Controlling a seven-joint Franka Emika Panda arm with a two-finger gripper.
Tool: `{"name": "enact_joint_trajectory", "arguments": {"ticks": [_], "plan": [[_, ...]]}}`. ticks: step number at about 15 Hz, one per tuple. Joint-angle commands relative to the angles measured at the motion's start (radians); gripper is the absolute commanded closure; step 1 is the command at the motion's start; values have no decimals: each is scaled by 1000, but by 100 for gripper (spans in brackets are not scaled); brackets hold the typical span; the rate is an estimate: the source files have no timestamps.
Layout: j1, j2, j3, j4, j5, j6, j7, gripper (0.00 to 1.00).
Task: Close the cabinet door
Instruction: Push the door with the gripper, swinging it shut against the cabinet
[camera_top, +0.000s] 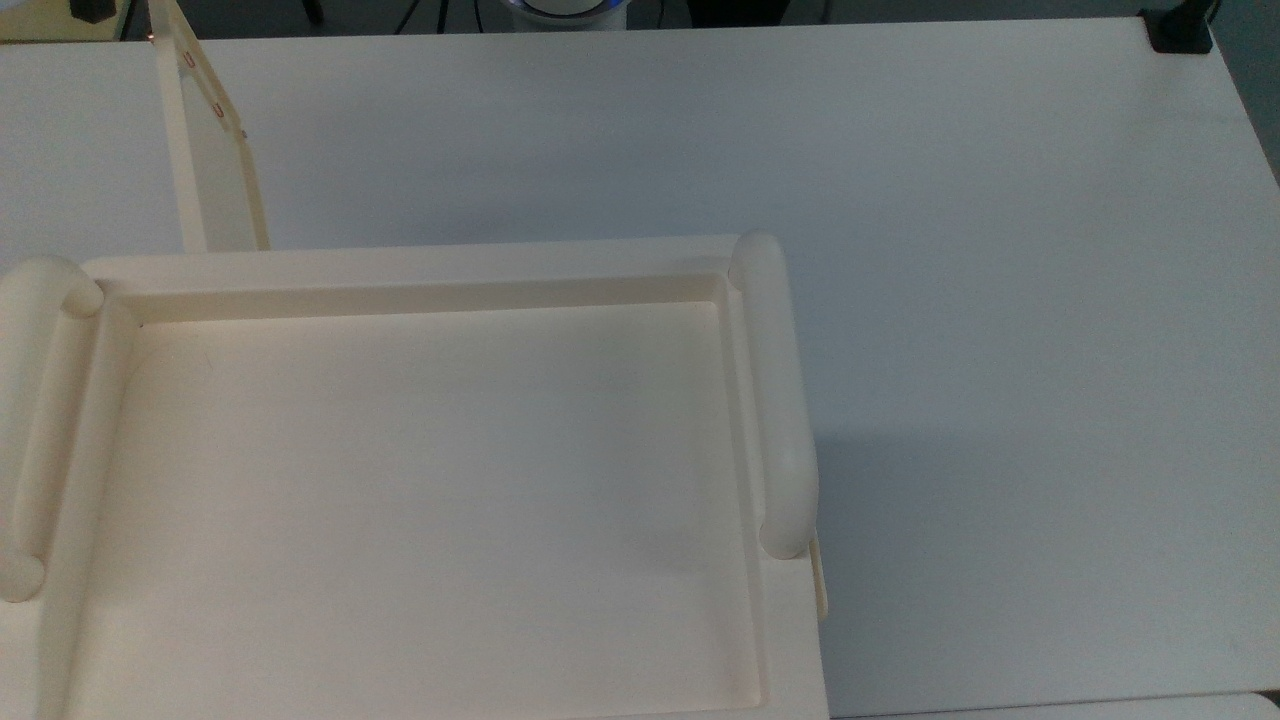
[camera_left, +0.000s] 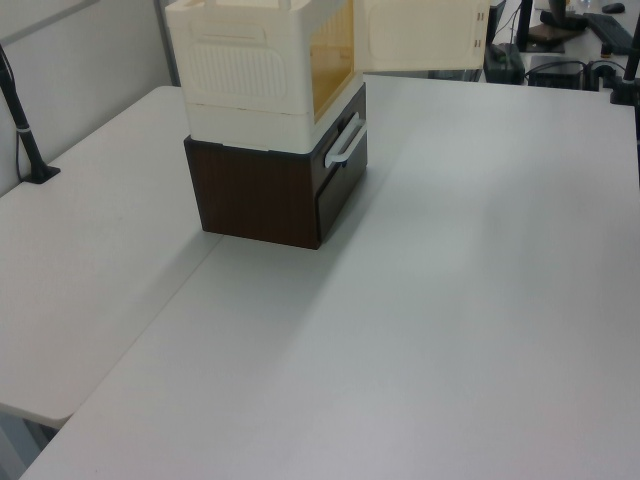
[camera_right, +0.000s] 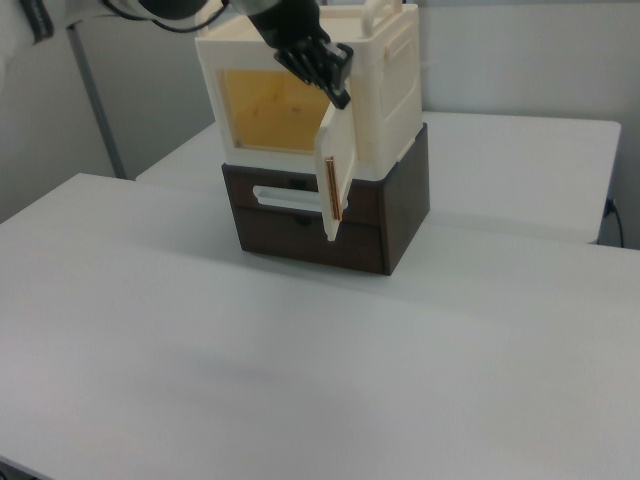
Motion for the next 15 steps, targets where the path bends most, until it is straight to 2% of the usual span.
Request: {"name": "enact_joint_trajectory", "arguments": {"ticks": [1, 7, 9, 10, 11, 15], "plan": [[-17, 9, -14, -44, -9, 27, -73, 100], [1, 21, 4, -62, 14, 10, -72, 100], [65, 23, 7, -73, 73, 11, -23, 100], [90, 24, 9, -73, 131, 24, 50, 100], [111, 32, 9, -69, 161, 27, 95, 100], [148, 40, 9, -67, 173, 27, 126, 100]]}}
